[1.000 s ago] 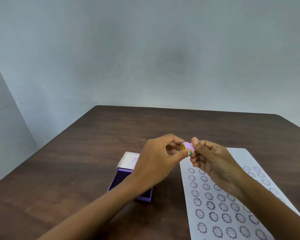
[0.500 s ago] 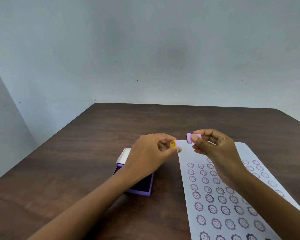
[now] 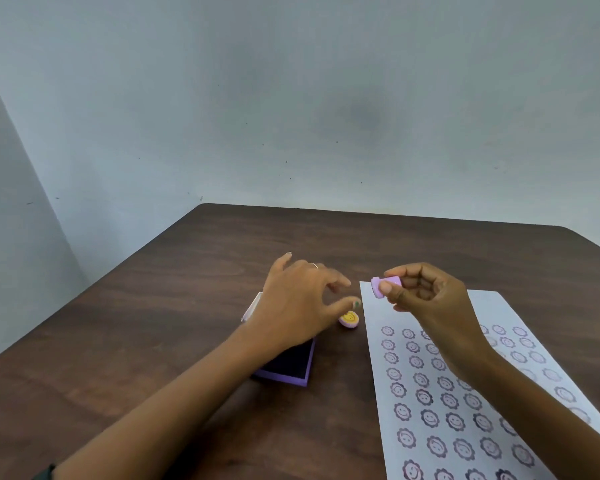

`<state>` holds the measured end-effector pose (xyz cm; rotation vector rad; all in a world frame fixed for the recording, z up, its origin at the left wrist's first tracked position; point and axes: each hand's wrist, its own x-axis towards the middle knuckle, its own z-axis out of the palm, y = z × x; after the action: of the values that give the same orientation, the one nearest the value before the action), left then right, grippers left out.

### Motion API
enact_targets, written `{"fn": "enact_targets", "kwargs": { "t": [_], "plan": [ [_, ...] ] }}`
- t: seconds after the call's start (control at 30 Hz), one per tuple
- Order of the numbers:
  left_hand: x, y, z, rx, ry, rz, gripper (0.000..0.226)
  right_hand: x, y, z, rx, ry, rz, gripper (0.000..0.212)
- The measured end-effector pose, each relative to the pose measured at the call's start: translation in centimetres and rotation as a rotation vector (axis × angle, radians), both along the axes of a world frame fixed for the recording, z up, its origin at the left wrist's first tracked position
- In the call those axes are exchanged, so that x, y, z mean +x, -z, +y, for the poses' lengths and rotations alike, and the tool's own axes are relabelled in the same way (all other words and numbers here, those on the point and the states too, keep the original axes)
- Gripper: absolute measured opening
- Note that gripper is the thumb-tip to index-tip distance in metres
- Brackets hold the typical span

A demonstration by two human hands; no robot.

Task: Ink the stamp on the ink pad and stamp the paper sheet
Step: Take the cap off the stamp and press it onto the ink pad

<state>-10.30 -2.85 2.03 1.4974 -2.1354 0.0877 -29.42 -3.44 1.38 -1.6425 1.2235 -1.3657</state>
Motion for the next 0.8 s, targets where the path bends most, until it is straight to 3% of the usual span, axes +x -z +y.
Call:
{"fn": "enact_targets", "kwargs": {
  "t": [0.1,0.27,0.57,0.8],
  "plan": [
    [2.0,-1.0,0.1,0.006,0.099,0.135,0.034,0.1,0.0,0.1,-0.016,0.006,0.071,0.024],
    [7.1,-0.6,1.8,0.214,0.134,0.335,0.04,0.5,0.1,0.4,-0.061,-0.053,0.076,0.022],
    [12.9,1.3,5.6,0.518,0.099,0.231,0.08,2.4,0.6,1.7,-0.114,-0.135,0.138,0.023],
    [12.9,1.3,5.5,0.565,0.109,0.16,0.076,5.9,-0.3,3.8,-0.183,-0.294,0.298,0.025]
  ]
}}
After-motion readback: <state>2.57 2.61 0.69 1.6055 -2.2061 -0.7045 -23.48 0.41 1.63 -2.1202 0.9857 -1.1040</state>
